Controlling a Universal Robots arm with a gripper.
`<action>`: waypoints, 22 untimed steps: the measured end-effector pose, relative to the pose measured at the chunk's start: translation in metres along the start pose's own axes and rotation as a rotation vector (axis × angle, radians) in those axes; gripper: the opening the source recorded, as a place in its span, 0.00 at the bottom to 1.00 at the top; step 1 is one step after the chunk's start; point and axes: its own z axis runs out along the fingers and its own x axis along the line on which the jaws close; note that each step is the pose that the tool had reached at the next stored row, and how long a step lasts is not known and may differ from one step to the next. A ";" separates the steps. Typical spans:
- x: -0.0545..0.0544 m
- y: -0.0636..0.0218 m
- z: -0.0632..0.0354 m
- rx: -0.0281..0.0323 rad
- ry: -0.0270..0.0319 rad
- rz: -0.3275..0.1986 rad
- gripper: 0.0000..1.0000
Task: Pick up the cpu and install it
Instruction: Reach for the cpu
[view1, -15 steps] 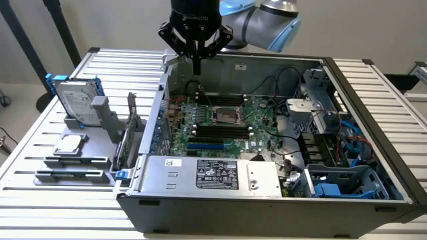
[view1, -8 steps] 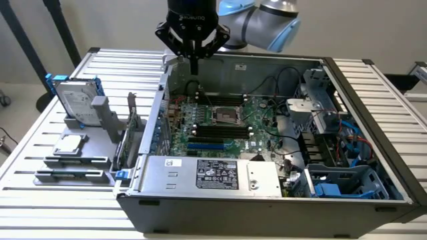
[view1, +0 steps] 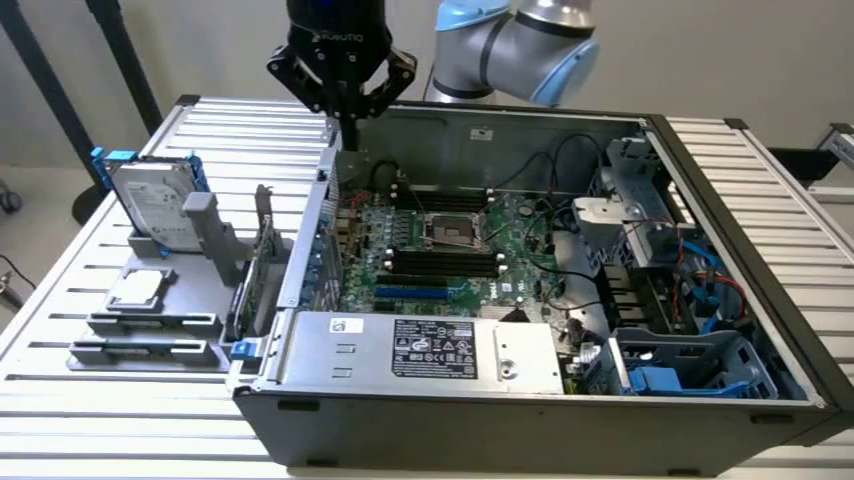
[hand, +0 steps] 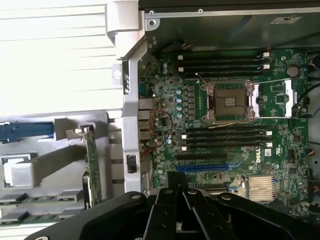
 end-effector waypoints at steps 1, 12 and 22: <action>0.005 -0.0002 0.0006 -0.0001 0.0002 0.000 0.11; 0.055 -0.0015 0.0095 0.0005 0.0005 0.000 0.11; 0.100 -0.0030 0.0181 0.0026 0.0011 0.000 0.11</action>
